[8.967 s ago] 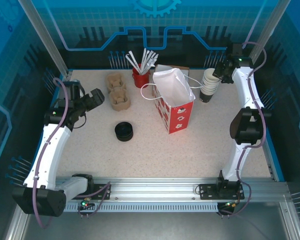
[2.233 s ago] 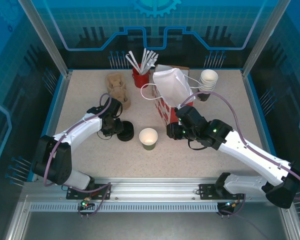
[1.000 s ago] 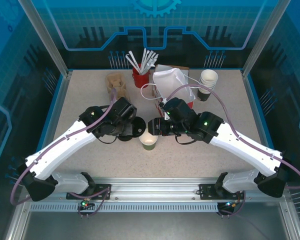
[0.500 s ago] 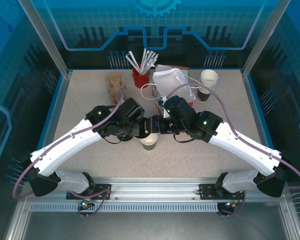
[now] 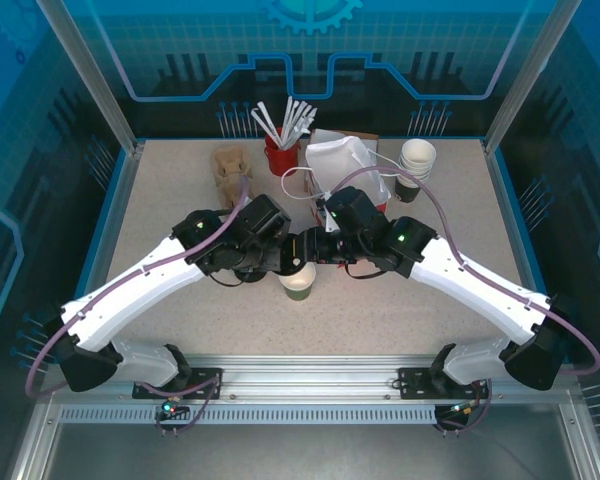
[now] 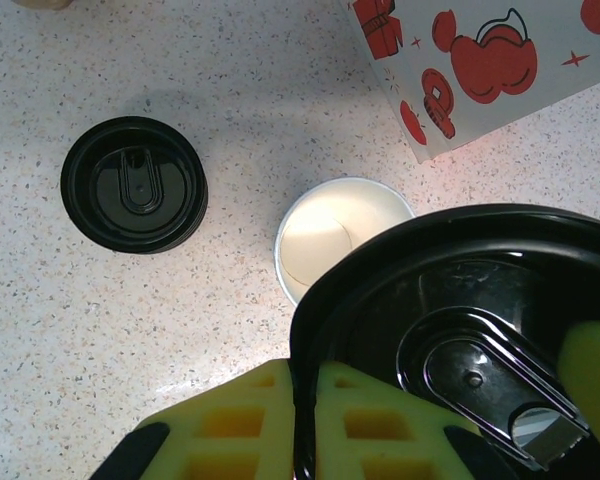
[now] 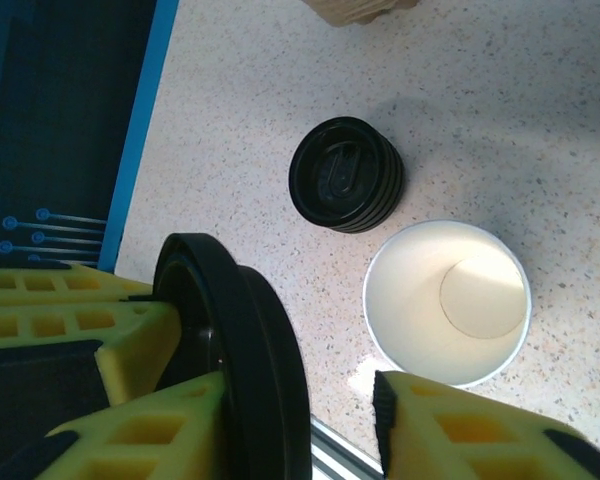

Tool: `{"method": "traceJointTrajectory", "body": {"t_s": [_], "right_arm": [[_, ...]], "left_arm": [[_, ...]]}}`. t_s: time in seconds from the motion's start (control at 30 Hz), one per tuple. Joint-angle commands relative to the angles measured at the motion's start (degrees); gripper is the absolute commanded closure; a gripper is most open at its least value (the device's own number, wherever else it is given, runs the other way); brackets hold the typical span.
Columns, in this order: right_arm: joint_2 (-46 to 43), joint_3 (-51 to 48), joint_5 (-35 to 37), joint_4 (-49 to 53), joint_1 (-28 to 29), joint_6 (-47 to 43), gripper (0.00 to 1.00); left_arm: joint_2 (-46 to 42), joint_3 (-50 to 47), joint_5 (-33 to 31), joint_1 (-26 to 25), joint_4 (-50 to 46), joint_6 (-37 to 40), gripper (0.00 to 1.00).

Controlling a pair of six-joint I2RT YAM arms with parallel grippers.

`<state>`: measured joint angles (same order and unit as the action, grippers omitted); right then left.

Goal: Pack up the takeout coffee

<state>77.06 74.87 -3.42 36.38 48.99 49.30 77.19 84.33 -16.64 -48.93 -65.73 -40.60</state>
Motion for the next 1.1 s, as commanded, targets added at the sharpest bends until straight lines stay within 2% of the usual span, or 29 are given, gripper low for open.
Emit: {"method": "traceJointTrajectory", "body": {"t_s": [0.0,0.07,0.17,0.27,0.5,0.63,0.8,0.97,1.07], "right_arm": [[1.2,-0.1,-2.5,-0.8,-1.2,-0.4,0.67],[1.2,-0.2,-2.7,-1.0,-1.5,-0.2,0.78],[0.9,-0.4,-2.8,-0.5,-2.0,0.1,0.89],[0.5,-0.3,-2.7,1.3,-2.6,0.1,0.96],[-1.8,-0.4,-6.0,8.9,-6.4,0.5,0.97],[-3.7,-0.7,-10.1,16.2,-10.4,-2.3,0.97],[-7.9,-3.0,-16.3,23.4,-17.2,-6.4,0.98],[-12.1,-5.9,-20.1,30.1,-25.0,-11.1,0.98],[-13.3,-8.2,-23.6,32.6,-29.0,-13.3,0.97]], "left_arm": [[0.9,2.1,1.0,-0.4,-0.4,-0.6,0.90],[1.2,2.2,1.0,-0.4,-0.1,-0.3,0.89],[1.1,1.9,1.1,-0.4,0.9,0.7,0.89],[0.1,1.3,1.8,-0.5,3.2,3.2,0.79],[-6.8,-4.3,6.2,-1.1,16.6,15.3,0.47],[-10.4,-8.0,6.8,-4.4,25.3,27.6,0.35],[-13.4,-14.9,6.5,-9.6,36.6,43.3,0.31],[-17.1,-24.9,14.8,-9.8,51.2,56.5,0.33],[-17.0,-28.1,16.6,-9.9,55.8,62.0,0.32]]}}
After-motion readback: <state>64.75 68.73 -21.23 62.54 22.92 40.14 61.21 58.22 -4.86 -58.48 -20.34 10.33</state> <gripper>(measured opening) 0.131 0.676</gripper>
